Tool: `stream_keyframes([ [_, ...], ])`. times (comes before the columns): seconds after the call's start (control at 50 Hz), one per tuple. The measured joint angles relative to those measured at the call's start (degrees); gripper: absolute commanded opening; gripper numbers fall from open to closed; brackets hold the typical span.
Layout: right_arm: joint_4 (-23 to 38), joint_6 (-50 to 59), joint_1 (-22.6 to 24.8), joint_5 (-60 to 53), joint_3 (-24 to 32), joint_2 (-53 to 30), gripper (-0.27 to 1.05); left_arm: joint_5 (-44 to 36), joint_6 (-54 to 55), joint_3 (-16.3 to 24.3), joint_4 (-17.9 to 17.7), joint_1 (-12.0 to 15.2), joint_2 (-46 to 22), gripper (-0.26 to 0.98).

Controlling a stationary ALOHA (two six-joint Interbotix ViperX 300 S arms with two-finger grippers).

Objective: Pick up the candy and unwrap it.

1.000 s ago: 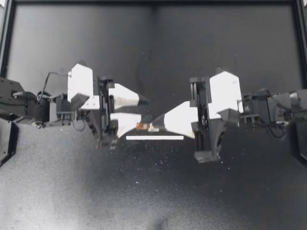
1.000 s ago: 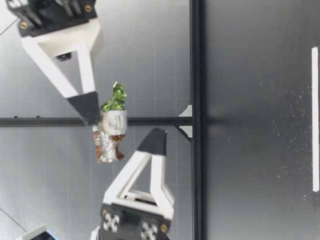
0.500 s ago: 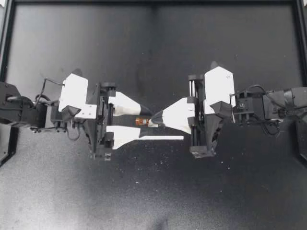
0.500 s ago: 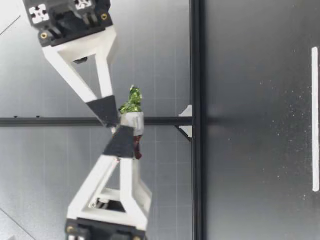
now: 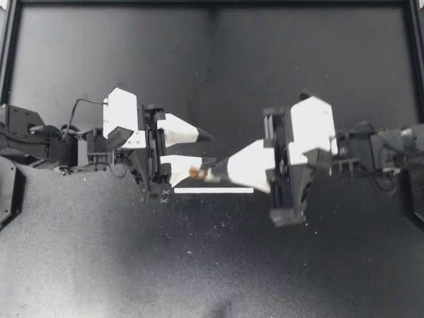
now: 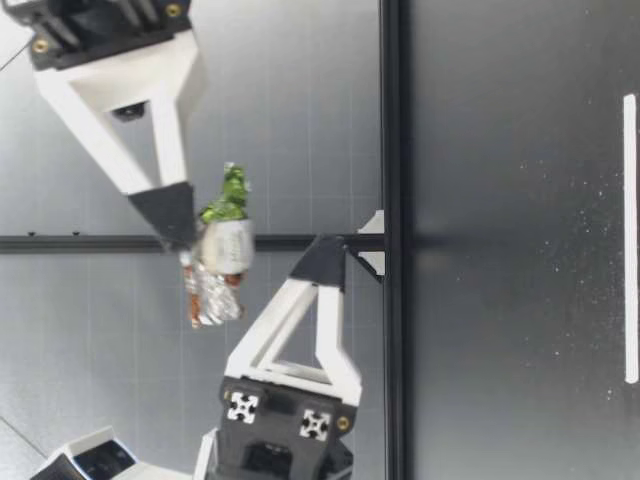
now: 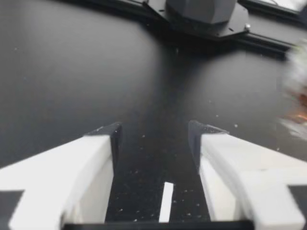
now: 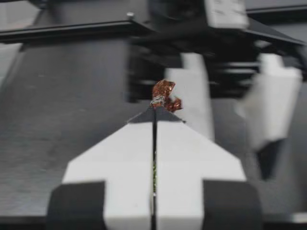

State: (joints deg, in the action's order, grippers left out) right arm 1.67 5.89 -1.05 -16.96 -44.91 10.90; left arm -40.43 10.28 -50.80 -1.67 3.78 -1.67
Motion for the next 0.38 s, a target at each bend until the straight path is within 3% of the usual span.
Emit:
stream_keyframes([
  [0.2,0.00,0.18,-1.58,-0.79,-0.53,-0.18,-0.19,0.00,-0.26,-0.26,2.99,-2.72,2.64,0.48],
  [0.38,0.00,0.62,-1.58,-1.05,-0.44,-1.58,-0.19,-0.09,-0.44,-0.26,2.81,-2.81,4.04,0.48],
])
